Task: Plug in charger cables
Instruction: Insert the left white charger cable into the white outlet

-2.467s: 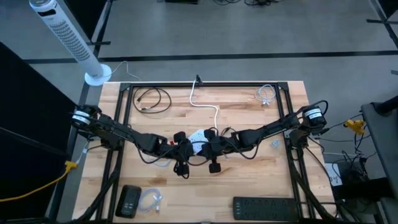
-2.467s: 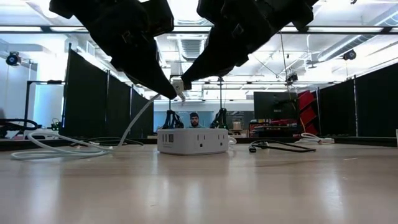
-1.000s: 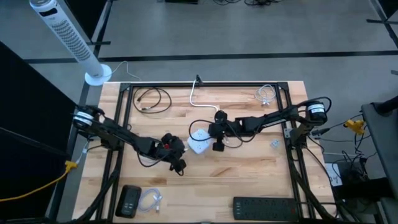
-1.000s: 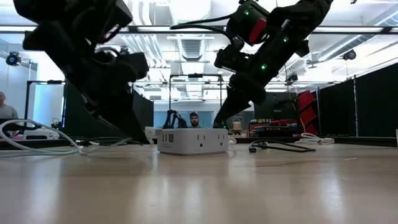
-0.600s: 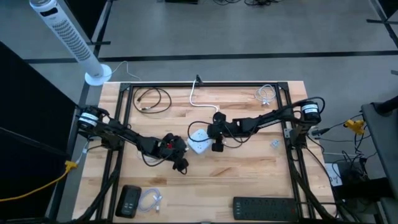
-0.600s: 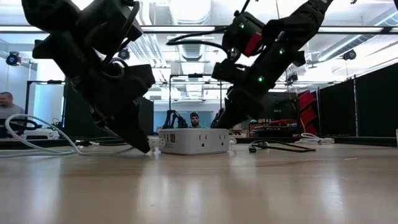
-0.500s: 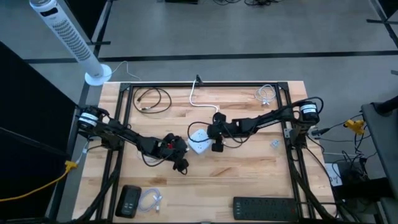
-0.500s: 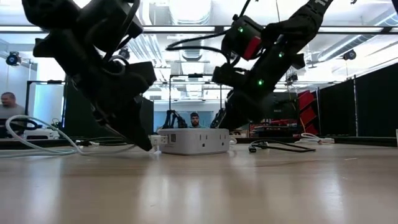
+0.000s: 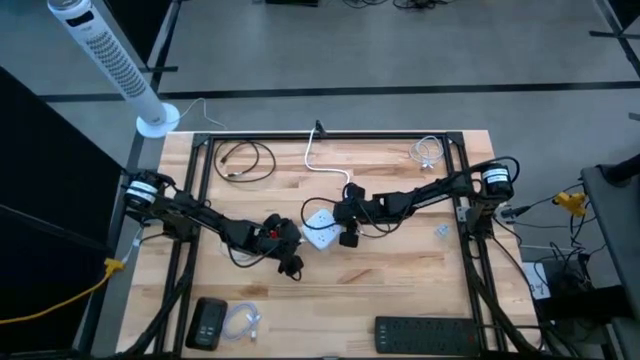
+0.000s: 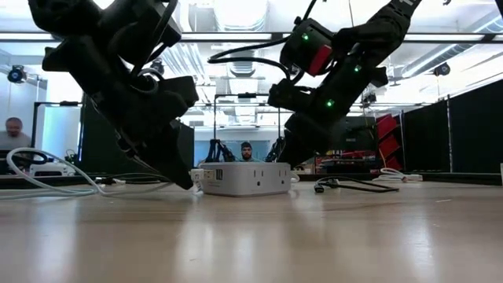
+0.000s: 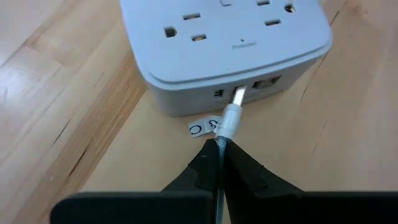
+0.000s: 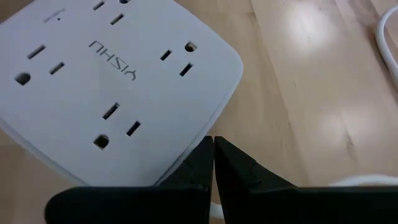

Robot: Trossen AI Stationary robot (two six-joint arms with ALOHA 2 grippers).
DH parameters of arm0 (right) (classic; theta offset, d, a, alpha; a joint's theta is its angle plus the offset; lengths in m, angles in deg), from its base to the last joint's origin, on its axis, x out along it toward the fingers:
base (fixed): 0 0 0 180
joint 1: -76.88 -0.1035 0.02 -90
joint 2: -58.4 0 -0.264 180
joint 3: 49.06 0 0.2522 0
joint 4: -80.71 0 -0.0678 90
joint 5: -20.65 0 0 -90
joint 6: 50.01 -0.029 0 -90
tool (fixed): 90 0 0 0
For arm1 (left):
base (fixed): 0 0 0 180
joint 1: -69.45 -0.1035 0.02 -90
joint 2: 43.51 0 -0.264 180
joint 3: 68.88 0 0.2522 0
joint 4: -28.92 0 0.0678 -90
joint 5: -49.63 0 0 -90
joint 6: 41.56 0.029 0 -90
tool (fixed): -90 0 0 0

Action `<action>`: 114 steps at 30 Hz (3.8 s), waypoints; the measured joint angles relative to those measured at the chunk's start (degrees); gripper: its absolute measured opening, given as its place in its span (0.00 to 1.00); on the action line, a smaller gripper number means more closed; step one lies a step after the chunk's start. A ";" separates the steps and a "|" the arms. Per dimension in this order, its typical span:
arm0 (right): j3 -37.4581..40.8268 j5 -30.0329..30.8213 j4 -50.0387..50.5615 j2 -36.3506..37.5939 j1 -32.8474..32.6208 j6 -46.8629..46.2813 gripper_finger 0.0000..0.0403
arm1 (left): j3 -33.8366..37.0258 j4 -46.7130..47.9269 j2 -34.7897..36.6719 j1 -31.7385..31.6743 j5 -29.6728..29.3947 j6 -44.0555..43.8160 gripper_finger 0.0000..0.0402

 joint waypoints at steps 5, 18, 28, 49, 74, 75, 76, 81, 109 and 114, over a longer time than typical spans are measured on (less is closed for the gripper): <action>0.01 0.21 0.11 0.00 -0.45 -3.70 0.00 | 0.00 0.00 0.02 0.00 -1.20 -0.69 0.00; -0.64 3.58 1.55 0.00 -0.82 -10.89 0.00 | 0.00 -3.48 0.04 0.00 -1.51 -1.08 0.00; -5.12 2.47 10.80 0.18 -0.90 -0.30 0.00 | 0.00 -2.64 0.04 -0.81 -2.12 -1.05 0.00; -10.54 -1.57 28.34 0.41 -4.72 6.39 0.04 | 0.02 -0.79 -0.09 -5.31 -4.50 1.94 0.00; -12.68 -6.03 32.02 -3.98 -2.38 19.17 0.27 | 0.02 0.38 0.04 -4.98 -2.01 1.96 0.00; -12.84 -6.10 31.98 -4.47 -2.36 17.61 0.24 | 0.02 0.42 0.04 -4.98 -2.01 1.96 0.00; -12.86 -6.17 31.99 -4.78 -2.32 16.02 0.19 | 0.02 0.50 0.04 -4.98 -1.98 1.96 0.00; -13.20 -6.33 32.54 -5.09 -2.32 7.76 0.09 | 0.02 2.52 0.38 -4.98 0.30 1.98 0.00; -13.40 -7.55 32.49 -4.00 -3.02 0.53 0.09 | -4.42 6.34 0.61 -7.36 0.04 0.89 0.00; -13.40 -7.61 32.61 -3.63 -3.21 -0.79 0.09 | -4.42 7.54 0.61 -7.87 0.09 2.69 0.00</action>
